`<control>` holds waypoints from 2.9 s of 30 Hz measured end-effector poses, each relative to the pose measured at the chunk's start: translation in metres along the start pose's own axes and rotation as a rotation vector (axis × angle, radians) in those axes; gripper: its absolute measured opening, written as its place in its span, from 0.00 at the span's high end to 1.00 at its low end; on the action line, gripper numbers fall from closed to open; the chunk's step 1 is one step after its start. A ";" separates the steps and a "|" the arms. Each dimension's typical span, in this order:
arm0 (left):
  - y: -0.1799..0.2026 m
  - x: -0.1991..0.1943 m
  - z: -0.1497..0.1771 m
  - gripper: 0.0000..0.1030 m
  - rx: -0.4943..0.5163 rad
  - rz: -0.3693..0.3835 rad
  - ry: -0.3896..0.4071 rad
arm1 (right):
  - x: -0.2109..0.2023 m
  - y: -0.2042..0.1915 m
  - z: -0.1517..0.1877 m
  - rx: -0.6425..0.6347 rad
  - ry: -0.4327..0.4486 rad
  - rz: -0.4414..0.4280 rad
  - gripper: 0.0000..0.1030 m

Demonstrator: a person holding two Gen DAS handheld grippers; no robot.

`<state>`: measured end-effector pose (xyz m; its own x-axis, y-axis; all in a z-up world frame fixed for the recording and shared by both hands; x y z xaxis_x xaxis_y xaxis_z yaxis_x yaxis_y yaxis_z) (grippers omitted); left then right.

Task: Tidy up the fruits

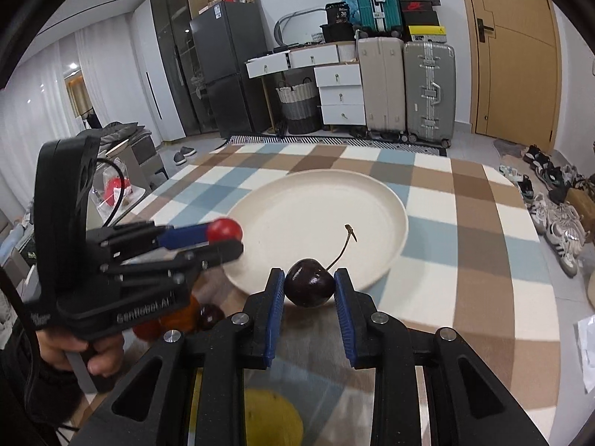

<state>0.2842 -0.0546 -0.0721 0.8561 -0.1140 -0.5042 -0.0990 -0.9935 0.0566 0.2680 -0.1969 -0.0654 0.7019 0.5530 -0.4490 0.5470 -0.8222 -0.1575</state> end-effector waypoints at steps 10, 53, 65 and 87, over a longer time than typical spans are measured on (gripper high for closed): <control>-0.017 -0.030 -0.008 0.15 -0.026 -0.027 0.070 | -0.013 0.004 0.005 0.020 -0.007 0.032 0.45; -0.051 -0.108 0.043 0.01 -0.095 -0.129 0.051 | -0.095 -0.008 0.050 0.120 -0.040 0.095 0.01; -0.047 -0.096 0.051 0.01 -0.081 -0.117 0.007 | -0.084 -0.003 0.066 0.113 -0.130 0.131 0.01; -0.046 -0.071 0.075 0.01 -0.076 -0.067 -0.120 | -0.038 -0.010 0.082 0.026 -0.219 0.131 0.09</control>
<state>0.1901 -0.0010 -0.1032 0.7923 -0.0513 -0.6080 -0.0011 -0.9966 0.0826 0.1987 -0.2207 -0.1188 0.6488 0.4011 -0.6466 0.4436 -0.8899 -0.1068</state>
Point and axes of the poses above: each gripper's, at about its wrist camera, not at the fingertips, and x roughly the way its jaws point, y to its right, z to its underside, the point moved 6 cm from there along x, roughly the way its jaws point, and after that the axes turned 12 degrees about y, right-handed, at the moved point
